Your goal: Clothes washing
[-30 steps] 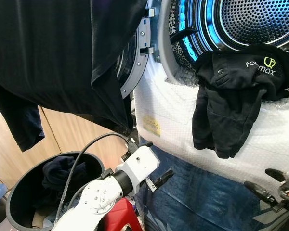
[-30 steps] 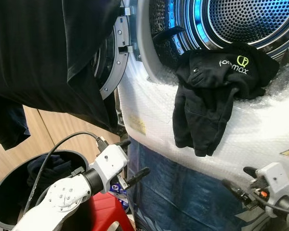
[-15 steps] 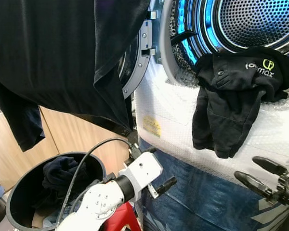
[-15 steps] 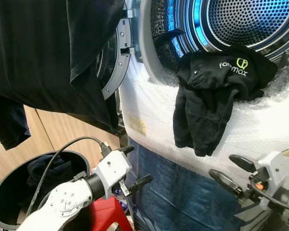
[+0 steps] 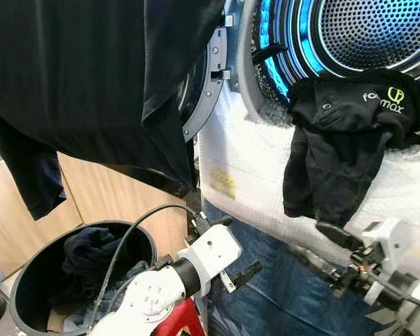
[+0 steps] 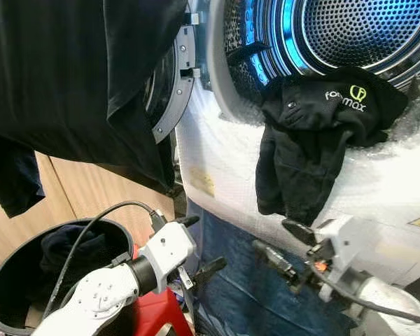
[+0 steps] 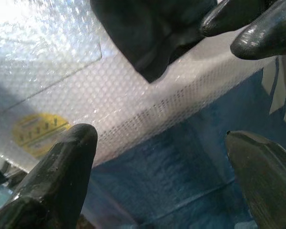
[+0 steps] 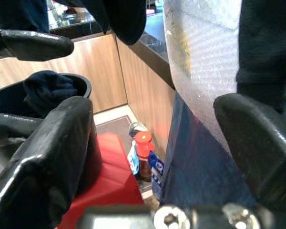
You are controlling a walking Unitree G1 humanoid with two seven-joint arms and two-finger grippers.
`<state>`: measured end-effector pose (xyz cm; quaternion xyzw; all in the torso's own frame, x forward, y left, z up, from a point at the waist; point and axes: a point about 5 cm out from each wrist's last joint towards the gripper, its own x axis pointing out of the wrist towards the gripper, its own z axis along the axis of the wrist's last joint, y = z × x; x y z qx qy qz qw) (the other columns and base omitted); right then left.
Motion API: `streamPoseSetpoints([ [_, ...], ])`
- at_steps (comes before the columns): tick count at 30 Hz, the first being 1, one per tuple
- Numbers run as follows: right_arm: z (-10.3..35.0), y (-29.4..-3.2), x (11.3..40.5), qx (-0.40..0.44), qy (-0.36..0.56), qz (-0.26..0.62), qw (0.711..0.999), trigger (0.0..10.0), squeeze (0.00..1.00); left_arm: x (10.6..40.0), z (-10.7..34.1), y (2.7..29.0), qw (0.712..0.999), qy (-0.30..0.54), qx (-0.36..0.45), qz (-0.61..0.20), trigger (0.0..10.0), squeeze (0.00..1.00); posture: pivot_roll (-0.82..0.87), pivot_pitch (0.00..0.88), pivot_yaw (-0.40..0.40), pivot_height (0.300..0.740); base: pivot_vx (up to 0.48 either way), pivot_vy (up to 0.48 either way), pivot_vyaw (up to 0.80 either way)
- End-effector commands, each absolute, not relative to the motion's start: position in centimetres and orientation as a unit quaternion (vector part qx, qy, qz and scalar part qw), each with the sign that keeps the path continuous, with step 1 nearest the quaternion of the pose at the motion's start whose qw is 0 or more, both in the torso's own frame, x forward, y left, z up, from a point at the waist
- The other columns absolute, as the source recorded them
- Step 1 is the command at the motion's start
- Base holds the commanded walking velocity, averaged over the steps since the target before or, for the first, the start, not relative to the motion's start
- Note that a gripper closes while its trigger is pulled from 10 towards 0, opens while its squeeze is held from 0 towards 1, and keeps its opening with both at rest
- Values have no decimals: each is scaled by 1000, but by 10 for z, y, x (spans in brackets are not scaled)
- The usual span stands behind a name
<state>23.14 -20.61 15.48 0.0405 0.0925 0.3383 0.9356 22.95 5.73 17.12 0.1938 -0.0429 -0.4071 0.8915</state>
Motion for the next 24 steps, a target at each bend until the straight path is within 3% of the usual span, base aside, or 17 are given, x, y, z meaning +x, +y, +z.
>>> streamPoseSetpoints([
  [1,157,-194,236,35,87,328,940,10000,0,229,171,57,892,-38,195,-405,10000,0,-16,0,-16,740,0,0,0],
  [7,150,-197,245,34,86,285,954,10000,0,228,170,58,894,-34,194,-403,10000,0,-8,0,-20,740,0,0,0],
  [16,136,-247,231,-29,162,272,948,10000,0,227,169,59,895,-28,195,-400,10000,0,-7,0,-18,740,0,0,0],
  [21,144,-279,240,-43,154,191,969,10000,0,226,169,59,895,-26,195,-401,10000,0,-11,0,-14,740,0,0,0],
  [24,150,-283,246,-44,129,173,976,10000,0,226,169,59,894,-26,195,-402,10000,0,-13,0,-12,740,0,0,0],
])
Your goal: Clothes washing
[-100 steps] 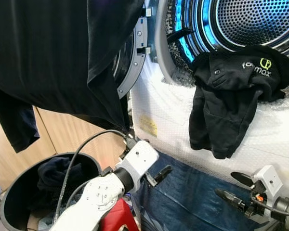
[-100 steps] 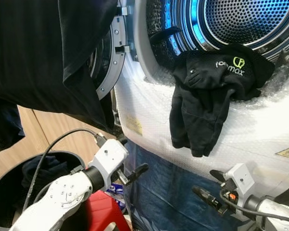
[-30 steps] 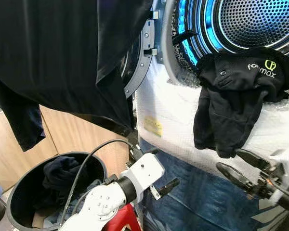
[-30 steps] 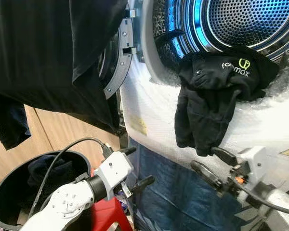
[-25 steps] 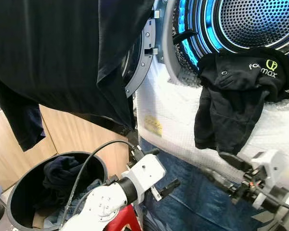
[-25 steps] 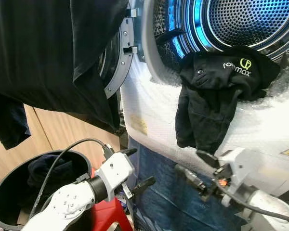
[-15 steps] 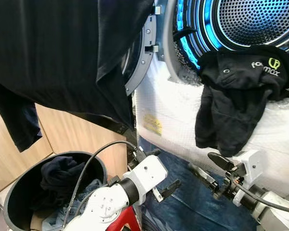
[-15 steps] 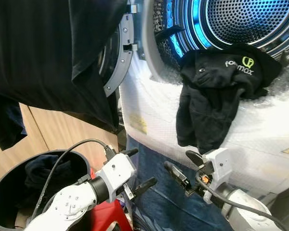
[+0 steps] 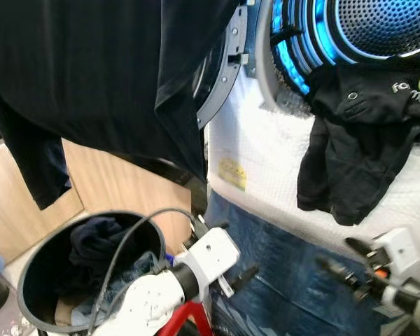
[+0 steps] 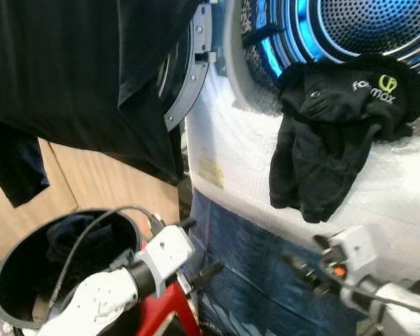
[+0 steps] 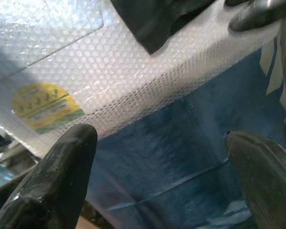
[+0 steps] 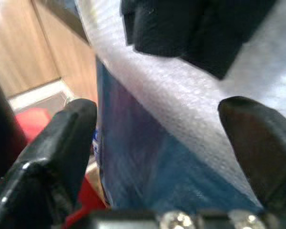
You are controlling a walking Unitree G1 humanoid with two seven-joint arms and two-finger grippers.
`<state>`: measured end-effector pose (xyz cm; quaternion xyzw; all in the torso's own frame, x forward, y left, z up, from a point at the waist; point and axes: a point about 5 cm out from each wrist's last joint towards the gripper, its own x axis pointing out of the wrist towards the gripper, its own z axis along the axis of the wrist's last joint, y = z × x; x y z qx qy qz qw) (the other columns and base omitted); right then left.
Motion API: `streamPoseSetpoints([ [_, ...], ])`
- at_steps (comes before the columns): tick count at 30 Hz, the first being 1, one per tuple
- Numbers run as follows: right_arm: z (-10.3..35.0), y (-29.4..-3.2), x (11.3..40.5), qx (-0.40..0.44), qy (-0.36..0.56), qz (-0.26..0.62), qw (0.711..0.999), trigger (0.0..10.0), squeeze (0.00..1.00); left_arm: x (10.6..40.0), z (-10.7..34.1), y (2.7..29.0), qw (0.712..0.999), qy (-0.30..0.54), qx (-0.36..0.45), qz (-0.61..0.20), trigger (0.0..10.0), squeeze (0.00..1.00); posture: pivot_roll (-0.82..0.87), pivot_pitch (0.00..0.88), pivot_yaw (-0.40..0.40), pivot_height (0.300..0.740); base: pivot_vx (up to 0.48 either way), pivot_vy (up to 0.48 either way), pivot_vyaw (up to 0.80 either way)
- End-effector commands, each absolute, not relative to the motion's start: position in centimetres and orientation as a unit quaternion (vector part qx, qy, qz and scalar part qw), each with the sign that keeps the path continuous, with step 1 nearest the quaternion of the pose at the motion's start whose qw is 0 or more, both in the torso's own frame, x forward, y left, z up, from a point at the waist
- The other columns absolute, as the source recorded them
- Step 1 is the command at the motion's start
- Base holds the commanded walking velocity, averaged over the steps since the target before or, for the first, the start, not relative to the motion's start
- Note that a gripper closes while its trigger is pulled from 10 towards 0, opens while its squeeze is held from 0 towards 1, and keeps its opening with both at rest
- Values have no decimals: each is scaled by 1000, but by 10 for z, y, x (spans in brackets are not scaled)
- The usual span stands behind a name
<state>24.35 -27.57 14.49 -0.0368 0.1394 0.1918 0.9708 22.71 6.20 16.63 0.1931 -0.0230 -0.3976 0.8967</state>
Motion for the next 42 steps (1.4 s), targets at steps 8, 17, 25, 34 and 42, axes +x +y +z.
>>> streamPoseSetpoints([
  [8,158,-276,249,-10,96,179,979,10000,0,227,169,60,898,-25,190,-396,10000,0,-13,0,-9,740,0,0,0],
  [17,146,-249,247,20,80,203,976,10000,0,240,169,69,918,-24,178,-353,10000,0,-19,0,-9,740,0,0,0],
  [25,126,-230,252,60,60,154,984,10000,0,251,164,80,929,-16,180,-324,10000,0,-24,0,-6,740,0,0,0],
  [34,107,-210,249,91,54,111,988,10000,0,263,161,92,943,-10,172,-284,10000,0,-28,0,3,740,0,0,0],
  [42,99,-189,245,109,57,119,985,10000,0,264,155,95,942,-4,179,-285,10000,0,-29,0,8,740,0,-106,0],
])
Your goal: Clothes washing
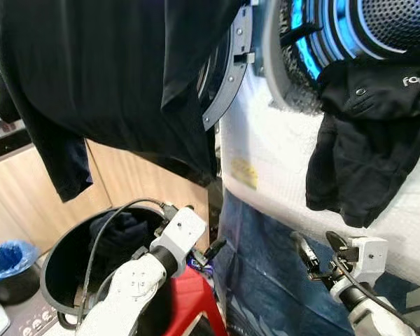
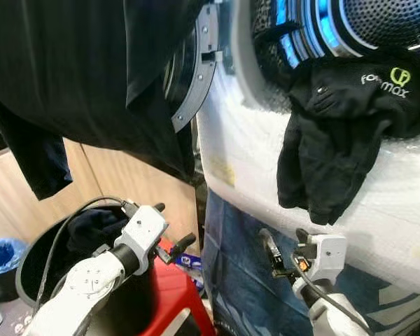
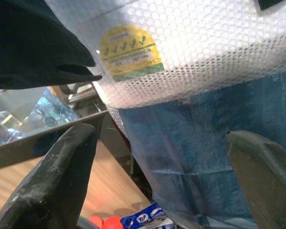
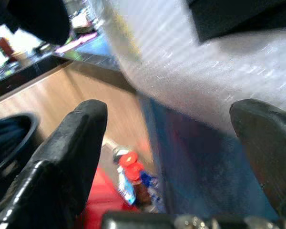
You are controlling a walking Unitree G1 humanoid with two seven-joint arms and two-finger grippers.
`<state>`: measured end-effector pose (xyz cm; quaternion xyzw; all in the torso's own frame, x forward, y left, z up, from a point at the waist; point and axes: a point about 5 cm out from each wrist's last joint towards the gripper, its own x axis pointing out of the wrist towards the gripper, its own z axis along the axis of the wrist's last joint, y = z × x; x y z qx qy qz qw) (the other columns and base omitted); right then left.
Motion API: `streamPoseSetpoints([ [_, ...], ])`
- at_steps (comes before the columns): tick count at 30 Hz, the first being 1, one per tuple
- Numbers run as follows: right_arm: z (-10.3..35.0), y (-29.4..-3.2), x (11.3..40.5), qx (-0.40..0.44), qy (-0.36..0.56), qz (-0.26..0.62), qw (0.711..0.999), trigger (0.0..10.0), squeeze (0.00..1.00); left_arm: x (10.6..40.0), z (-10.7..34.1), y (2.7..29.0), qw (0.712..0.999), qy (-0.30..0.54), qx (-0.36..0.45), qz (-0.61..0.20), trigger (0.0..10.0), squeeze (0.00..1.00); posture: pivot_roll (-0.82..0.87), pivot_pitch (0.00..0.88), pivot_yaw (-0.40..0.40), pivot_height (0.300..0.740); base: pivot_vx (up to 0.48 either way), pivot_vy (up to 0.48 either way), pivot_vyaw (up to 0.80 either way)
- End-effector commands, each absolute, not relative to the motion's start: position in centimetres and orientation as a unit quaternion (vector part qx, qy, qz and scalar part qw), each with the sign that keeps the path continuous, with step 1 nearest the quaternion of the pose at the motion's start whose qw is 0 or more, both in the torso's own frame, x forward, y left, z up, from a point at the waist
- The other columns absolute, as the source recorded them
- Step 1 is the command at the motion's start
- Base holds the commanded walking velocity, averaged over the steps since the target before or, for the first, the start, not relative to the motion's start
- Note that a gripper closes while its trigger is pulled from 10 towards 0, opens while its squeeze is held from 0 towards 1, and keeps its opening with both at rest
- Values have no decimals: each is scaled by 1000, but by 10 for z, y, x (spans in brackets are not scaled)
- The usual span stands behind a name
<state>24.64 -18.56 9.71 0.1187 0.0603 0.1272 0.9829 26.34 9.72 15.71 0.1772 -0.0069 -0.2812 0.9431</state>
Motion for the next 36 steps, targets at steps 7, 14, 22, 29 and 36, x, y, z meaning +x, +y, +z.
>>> streamPoseSetpoints([
  [7,96,-181,245,115,56,121,984,10000,0,265,154,96,942,-2,177,-284,10000,0,-29,0,10,740,0,-299,0],
  [14,95,-179,244,120,53,118,984,10000,0,264,153,96,942,0,175,-287,10000,0,-28,0,12,740,0,-399,0],
  [22,94,-177,243,122,53,121,984,10000,0,263,152,96,941,-1,176,-287,10000,0,-27,0,11,740,0,-344,0],
  [29,95,-176,242,127,42,121,984,10000,0,262,153,94,946,-5,167,-279,10000,0,-25,0,7,740,0,0,0],
  [36,93,-183,240,125,20,95,987,10000,0,263,144,98,950,2,171,-259,10000,0,-19,0,4,740,0,0,0],
])
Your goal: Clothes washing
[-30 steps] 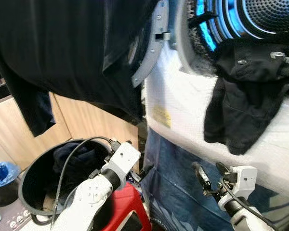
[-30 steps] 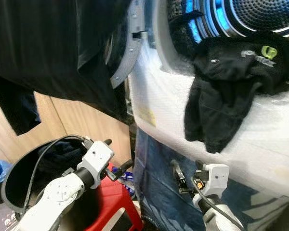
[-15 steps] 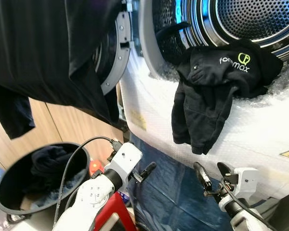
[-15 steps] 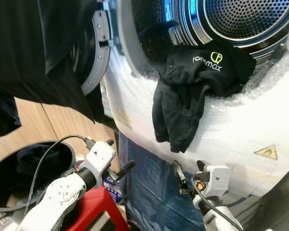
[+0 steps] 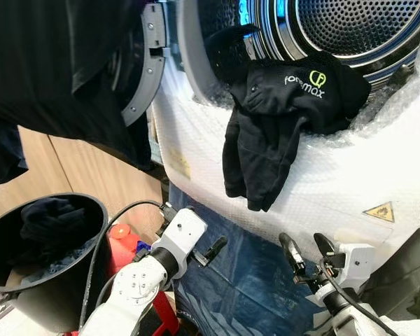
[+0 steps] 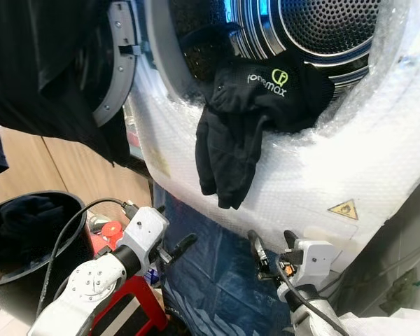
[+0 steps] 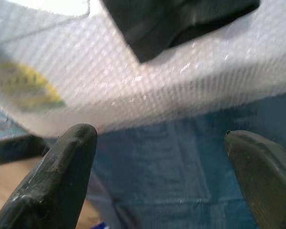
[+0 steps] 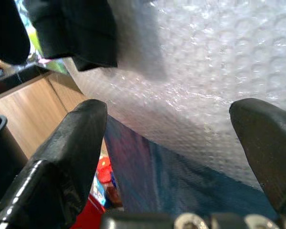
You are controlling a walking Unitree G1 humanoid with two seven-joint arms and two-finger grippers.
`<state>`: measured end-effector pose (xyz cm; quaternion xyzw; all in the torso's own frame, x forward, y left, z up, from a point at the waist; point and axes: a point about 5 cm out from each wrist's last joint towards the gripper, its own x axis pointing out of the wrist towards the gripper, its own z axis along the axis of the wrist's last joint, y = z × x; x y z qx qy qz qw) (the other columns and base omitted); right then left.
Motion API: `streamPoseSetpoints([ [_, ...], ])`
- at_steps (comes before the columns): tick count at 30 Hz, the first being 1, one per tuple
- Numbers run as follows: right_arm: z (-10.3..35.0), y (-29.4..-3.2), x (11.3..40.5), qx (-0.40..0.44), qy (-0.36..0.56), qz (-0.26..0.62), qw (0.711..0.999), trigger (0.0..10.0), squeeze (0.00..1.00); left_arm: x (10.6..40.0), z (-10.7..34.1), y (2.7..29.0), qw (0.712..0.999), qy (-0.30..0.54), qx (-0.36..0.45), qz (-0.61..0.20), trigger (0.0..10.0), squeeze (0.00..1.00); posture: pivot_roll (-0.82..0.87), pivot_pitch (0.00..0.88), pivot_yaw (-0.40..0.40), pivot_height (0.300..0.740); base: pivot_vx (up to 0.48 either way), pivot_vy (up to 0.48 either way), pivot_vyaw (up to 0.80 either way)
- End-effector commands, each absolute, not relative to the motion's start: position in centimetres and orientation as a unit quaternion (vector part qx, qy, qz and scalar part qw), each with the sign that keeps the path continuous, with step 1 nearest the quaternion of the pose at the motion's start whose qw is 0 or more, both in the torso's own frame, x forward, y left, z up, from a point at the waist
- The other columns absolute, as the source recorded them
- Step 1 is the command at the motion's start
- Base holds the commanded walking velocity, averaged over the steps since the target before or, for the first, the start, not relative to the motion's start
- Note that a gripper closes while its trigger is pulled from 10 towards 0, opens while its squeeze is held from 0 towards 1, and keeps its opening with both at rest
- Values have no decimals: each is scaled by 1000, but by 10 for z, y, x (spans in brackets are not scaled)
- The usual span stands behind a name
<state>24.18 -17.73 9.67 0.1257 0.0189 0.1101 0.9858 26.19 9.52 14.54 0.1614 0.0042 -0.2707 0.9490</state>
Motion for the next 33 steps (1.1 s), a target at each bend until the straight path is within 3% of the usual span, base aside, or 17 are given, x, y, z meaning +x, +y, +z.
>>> streamPoseSetpoints([
  [1,92,-186,241,123,20,86,988,10000,0,264,142,99,952,4,173,-253,10000,0,-21,0,5,740,0,0,0],
  [18,89,-207,248,95,11,46,994,10000,0,275,131,101,961,11,143,-235,10000,0,-28,0,-3,740,0,0,0],
  [33,119,-217,259,115,-52,69,990,10000,0,257,141,98,950,-77,144,-265,10000,0,-39,0,2,740,0,0,0],
])
